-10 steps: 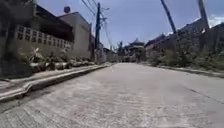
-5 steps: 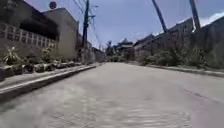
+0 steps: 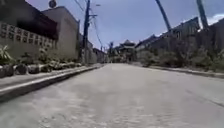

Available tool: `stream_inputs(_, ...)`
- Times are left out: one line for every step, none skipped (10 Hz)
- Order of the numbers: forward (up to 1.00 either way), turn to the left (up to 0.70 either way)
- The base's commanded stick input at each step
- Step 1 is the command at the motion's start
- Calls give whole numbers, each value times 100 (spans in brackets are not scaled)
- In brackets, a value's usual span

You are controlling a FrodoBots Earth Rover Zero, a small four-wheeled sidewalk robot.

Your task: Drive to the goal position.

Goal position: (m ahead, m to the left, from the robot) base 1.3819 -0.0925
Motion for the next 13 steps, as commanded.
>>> stream_inputs(100, 0)
stream_inputs(100, 0)
stream_inputs(100, 0)
stream_inputs(100, 0)
stream_inputs(100, 0)
stream_inputs(100, 0)
stream_inputs(100, 0)
stream_inputs(100, 0)
stream_inputs(100, 0)
stream_inputs(100, 0)
stream_inputs(100, 0)
stream_inputs(100, 0)
stream_inputs(54, 0)
